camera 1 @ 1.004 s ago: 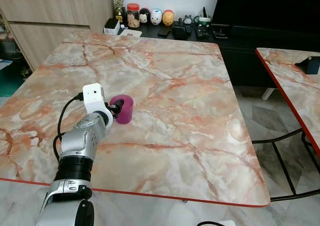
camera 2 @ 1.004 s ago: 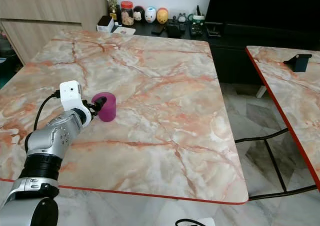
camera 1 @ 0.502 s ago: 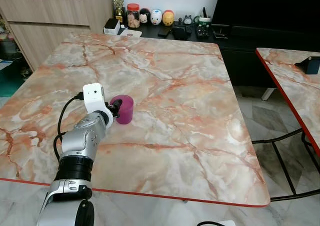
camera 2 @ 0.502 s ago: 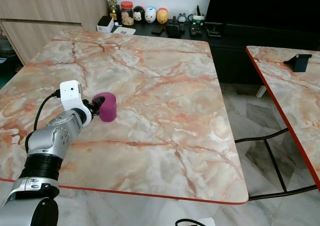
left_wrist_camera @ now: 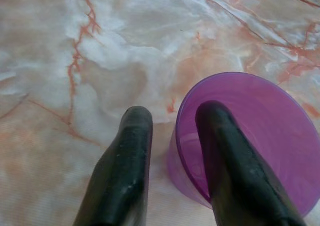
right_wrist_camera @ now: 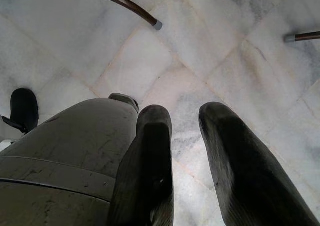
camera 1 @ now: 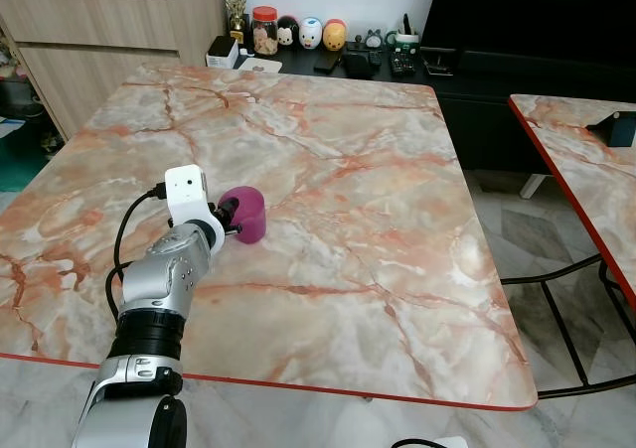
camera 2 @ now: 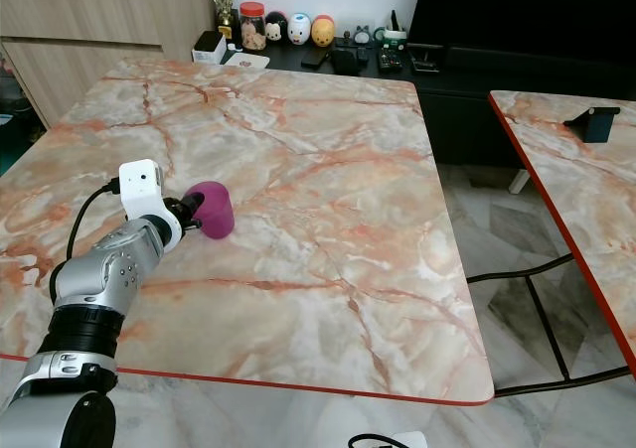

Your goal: Setting the table

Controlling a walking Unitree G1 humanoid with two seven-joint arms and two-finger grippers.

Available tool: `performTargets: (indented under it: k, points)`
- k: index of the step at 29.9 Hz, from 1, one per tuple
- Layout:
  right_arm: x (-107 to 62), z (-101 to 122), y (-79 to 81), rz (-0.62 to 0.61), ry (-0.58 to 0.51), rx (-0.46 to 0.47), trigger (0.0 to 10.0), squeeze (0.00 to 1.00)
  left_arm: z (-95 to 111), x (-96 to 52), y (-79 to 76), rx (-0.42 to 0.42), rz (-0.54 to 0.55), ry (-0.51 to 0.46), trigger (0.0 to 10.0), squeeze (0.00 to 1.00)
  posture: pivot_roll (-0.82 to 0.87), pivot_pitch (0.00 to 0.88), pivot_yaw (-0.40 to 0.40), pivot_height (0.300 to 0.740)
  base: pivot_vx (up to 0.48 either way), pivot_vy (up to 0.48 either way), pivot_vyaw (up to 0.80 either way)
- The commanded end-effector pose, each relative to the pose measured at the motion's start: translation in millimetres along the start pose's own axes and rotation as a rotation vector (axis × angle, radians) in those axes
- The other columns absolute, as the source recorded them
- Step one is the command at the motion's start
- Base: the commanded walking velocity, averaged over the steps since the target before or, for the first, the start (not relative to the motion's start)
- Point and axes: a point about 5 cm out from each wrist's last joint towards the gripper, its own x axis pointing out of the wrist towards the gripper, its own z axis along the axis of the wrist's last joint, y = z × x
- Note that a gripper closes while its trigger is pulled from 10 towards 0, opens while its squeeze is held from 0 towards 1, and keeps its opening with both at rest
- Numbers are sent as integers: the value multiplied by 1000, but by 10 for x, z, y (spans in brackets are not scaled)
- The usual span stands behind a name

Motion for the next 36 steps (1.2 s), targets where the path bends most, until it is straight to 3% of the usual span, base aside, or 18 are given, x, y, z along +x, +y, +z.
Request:
performTargets:
  k: [1, 17, 31, 32, 33, 35, 36]
  points:
    - [-3, -17, -25, -6, 12, 1, 10000, 0, -17, 9, -3, 20, 3, 12, 0, 0, 78, 0, -75, 740, 0, 0, 0]
    - [-7, -30, -30, -6, 14, -5, 10000, 0, -32, -1, -32, 23, -2, 6, 0, 0, 75, 0, -76, 740, 0, 0, 0]
    - [-8, -32, -34, -10, 14, 1, 10000, 0, -10, -61, -71, 26, -26, -99, 0, 0, 74, 0, -76, 740, 0, 0, 0]
    - [-8, -31, -34, -11, 14, 1, 10000, 0, 9, -84, -74, 59, -22, -146, 4667, 0, 74, 0, -76, 740, 0, 0, 0]
    - [-8, -30, -34, -13, 12, 2, 10000, 0, 28, -115, -86, 63, -29, -192, 10000, 0, 70, 0, -74, 740, 0, 0, 0]
    - [-10, -32, -36, -21, 8, 11, 10000, 0, 71, -188, -92, 44, -39, -288, 10000, 0, 68, 0, -72, 740, 0, 0, 0]
    - [-10, -32, -36, -21, 8, 11, 10000, 0, 71, -188, -92, 44, -39, -288, 10000, 0, 68, 0, -72, 740, 0, 0, 0]
